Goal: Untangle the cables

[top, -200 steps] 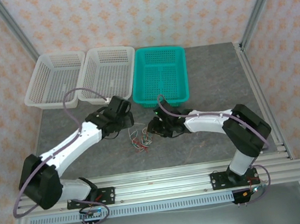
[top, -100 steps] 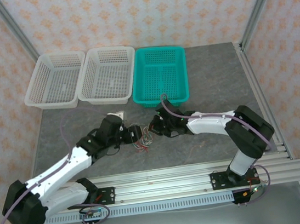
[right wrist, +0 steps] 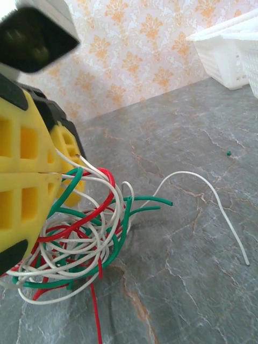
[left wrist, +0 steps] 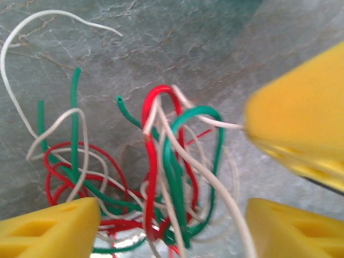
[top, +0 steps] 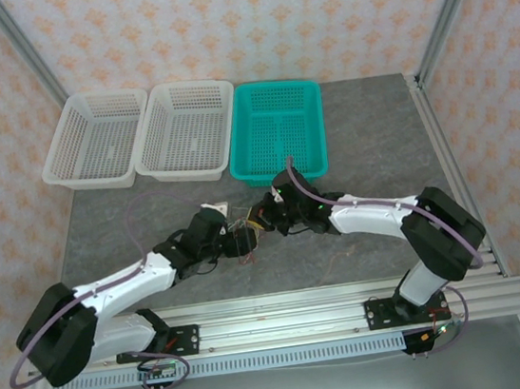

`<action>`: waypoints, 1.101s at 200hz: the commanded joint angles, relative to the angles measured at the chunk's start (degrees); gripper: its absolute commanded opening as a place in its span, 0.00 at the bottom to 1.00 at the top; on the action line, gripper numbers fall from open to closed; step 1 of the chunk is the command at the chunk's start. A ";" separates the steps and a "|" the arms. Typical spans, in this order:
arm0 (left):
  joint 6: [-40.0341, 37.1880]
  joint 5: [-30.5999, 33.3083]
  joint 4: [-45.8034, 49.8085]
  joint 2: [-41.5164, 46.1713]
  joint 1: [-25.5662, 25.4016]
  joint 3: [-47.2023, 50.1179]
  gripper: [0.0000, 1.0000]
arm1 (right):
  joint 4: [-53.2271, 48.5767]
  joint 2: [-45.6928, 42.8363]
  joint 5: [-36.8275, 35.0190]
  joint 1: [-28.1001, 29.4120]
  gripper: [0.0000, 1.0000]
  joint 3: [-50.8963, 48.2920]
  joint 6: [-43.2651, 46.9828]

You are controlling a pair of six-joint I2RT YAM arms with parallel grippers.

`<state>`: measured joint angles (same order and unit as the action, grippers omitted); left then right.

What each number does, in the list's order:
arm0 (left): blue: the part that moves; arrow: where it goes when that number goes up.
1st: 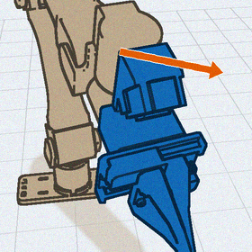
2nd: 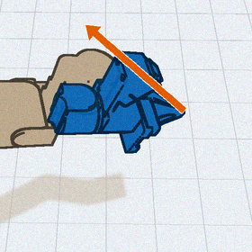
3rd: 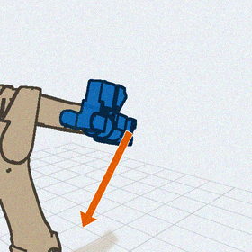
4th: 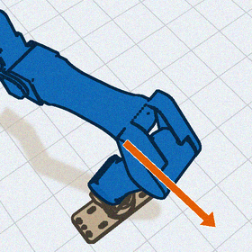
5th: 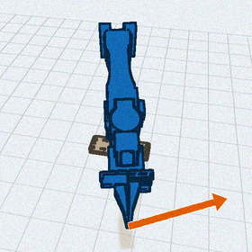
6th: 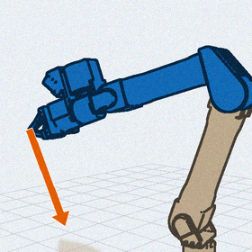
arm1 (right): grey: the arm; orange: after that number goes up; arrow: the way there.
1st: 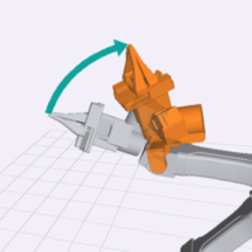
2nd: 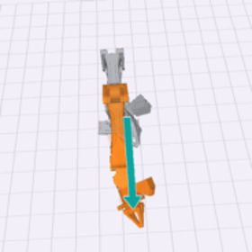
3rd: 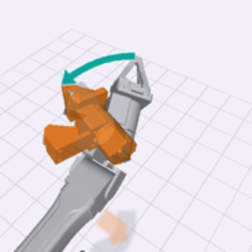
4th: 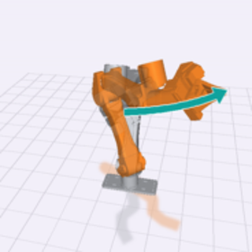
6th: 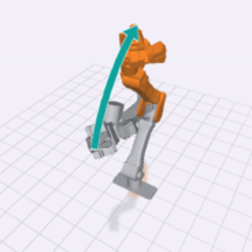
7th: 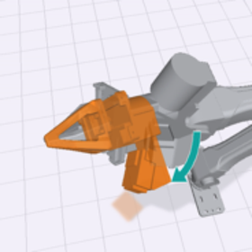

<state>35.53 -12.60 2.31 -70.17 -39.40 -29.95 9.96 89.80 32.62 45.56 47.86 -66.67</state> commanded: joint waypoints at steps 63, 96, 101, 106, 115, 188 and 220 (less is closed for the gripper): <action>7.36 22.31 15.42 -4.95 1.52 -5.44 0.07 | -2.26 -14.44 -4.45 -5.12 0.00 -6.78 -6.00; 7.76 21.03 17.04 -6.26 3.17 -4.96 0.07 | -11.17 -25.13 -4.41 -12.86 0.00 -7.12 -2.39; 7.87 20.89 16.96 -6.35 3.29 -4.81 0.07 | -12.71 -26.63 -4.20 -14.23 0.00 -6.81 -1.73; 8.01 20.82 16.92 -6.50 3.34 -4.76 0.07 | -14.13 -28.15 -4.15 -15.61 0.00 -6.60 -1.17; 8.23 20.54 16.86 -6.77 3.45 -4.68 0.08 | -16.22 -30.99 -4.23 -18.15 0.00 -6.14 -0.41; 5.94 12.04 9.41 -4.29 3.54 -3.72 0.06 | -36.92 -32.80 -5.13 -24.29 0.00 5.81 18.47; 10.06 4.65 7.55 0.97 3.97 -6.27 0.00 | -29.17 -29.92 -12.66 -11.12 0.21 -0.45 18.21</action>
<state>42.72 -0.95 12.23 -72.99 -35.94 -34.63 -19.97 58.00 25.93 25.69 52.38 -52.25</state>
